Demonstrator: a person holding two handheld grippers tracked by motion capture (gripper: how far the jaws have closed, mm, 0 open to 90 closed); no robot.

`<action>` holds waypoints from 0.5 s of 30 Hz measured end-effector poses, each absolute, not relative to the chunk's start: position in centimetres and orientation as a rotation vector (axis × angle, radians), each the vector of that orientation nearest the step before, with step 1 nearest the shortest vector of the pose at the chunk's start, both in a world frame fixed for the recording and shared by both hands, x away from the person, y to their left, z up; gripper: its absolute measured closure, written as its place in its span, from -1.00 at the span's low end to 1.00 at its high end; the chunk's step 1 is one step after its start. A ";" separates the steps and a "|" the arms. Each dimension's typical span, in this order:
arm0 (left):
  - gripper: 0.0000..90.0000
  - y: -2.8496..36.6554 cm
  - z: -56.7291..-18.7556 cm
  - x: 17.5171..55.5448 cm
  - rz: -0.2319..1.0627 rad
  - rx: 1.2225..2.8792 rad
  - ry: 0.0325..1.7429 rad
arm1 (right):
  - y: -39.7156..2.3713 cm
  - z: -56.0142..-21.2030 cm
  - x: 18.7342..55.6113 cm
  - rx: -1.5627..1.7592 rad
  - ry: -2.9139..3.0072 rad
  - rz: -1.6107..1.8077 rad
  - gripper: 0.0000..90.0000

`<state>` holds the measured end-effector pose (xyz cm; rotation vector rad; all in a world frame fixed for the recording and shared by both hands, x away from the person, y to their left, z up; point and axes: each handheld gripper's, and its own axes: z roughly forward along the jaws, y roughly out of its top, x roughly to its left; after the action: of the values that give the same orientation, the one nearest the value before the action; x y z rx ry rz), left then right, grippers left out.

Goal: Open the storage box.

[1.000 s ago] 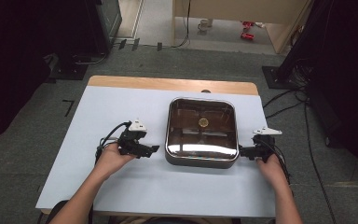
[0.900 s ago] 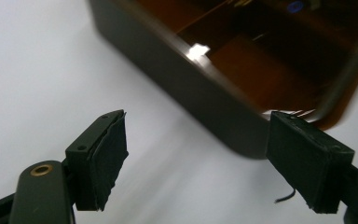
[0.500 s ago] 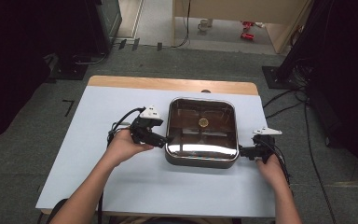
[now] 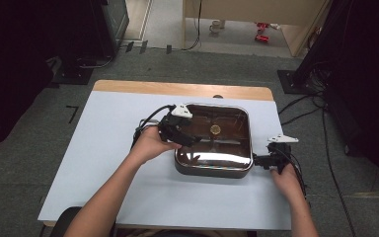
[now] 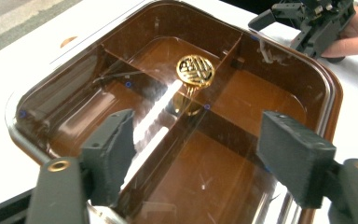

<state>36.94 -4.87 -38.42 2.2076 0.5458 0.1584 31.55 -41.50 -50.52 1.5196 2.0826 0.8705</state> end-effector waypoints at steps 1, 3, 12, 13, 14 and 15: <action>-0.34 -5.4 -38.6 37.3 0.162 2.207 0.543 | -41.5 -50.5 31.6 1.519 2.083 0.870 -1.00; -0.30 -6.0 -38.8 37.5 0.168 2.202 0.538 | -41.5 -50.5 31.6 1.520 2.083 0.871 -1.00; -0.14 -8.7 -40.3 38.6 0.155 2.205 0.513 | -41.5 -50.5 31.6 1.520 2.081 0.872 -1.00; -0.13 -9.0 -40.5 38.7 0.153 2.205 0.511 | -41.5 -50.5 31.6 1.520 2.081 0.872 -1.00; -0.12 -9.0 -40.5 38.7 0.153 2.205 0.511 | -41.5 -50.5 31.6 1.520 2.081 0.872 -1.00; -0.11 -9.2 -40.6 38.9 0.150 2.206 0.510 | -41.5 -50.5 31.6 1.520 2.081 0.871 -1.00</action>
<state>38.90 -9.24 -40.64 2.2062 0.5096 0.1500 31.55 -41.49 -50.53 1.5201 2.0813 0.8711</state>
